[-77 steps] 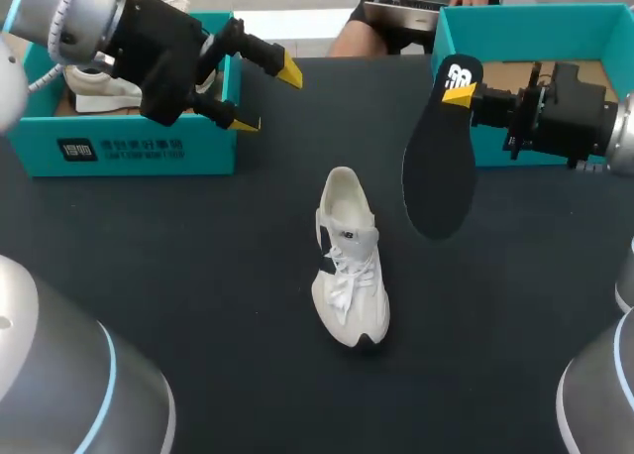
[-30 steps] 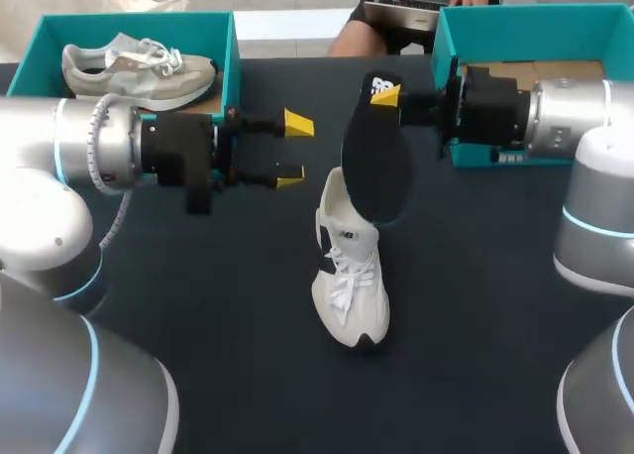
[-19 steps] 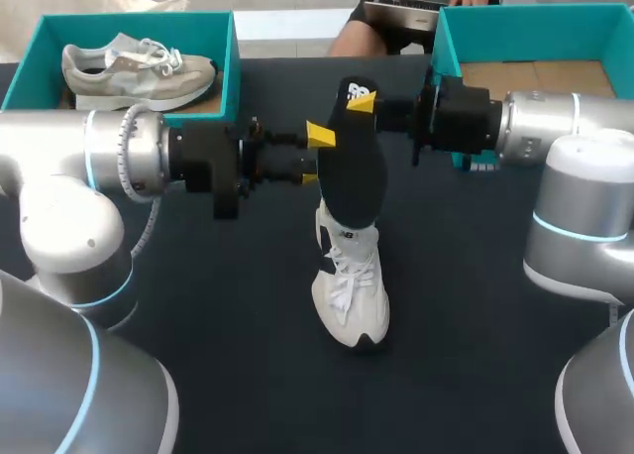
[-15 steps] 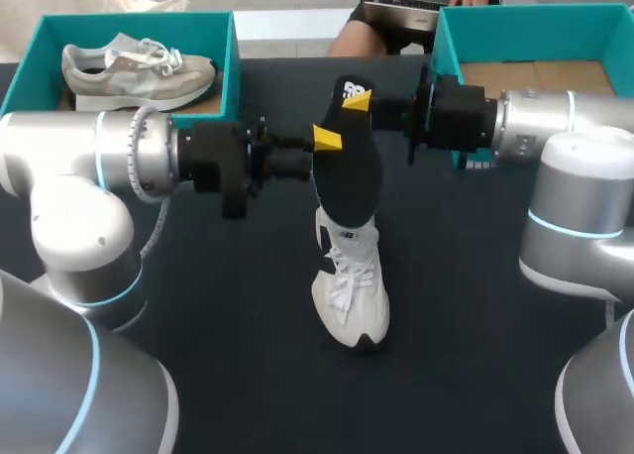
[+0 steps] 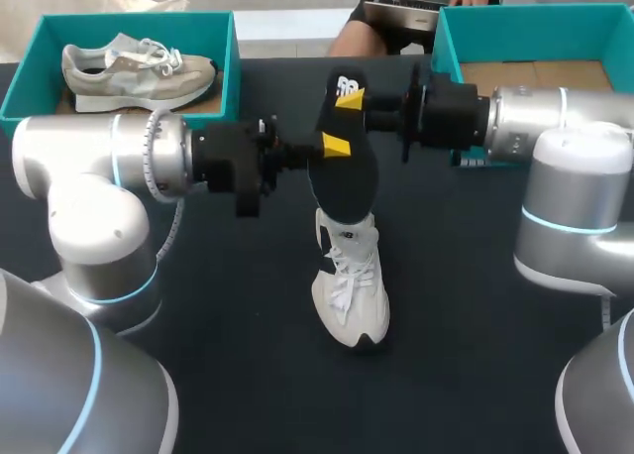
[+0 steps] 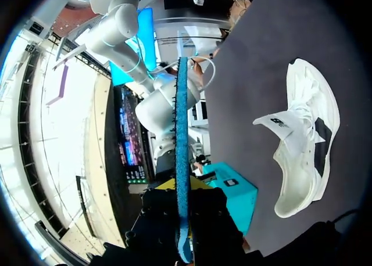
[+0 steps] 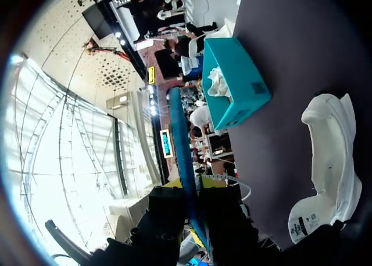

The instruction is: Take the shoe out of the shoebox, open the shoe tongue, remove and reinsert the insole, then place the shoe into the shoebox

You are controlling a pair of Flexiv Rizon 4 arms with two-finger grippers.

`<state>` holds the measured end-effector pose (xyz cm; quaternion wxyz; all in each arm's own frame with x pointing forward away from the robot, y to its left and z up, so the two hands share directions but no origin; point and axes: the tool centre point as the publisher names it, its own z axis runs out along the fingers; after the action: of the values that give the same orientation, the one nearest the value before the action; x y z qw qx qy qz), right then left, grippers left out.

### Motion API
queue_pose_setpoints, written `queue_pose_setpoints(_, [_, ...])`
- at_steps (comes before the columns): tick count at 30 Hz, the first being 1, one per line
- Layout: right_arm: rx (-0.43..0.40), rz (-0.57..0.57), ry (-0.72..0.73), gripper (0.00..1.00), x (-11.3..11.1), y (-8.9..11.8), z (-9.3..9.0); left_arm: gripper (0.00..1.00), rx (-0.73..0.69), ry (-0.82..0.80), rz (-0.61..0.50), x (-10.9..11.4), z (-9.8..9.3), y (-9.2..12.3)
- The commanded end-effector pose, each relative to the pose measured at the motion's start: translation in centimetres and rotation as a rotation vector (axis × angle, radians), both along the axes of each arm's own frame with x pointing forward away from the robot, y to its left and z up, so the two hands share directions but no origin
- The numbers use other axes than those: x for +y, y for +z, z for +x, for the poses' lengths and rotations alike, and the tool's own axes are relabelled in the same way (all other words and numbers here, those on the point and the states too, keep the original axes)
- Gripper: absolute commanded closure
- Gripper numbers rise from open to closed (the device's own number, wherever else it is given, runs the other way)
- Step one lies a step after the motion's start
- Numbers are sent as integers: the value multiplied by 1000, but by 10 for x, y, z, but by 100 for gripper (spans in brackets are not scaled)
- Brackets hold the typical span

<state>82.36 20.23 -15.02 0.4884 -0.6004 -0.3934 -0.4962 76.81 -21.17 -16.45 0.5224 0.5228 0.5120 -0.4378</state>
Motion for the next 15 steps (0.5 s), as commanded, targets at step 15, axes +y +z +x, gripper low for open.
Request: queue_pose_setpoints(15, [-192,-124,300,0,-68,-6,-61,100,24,-4,-11,57,-22,19])
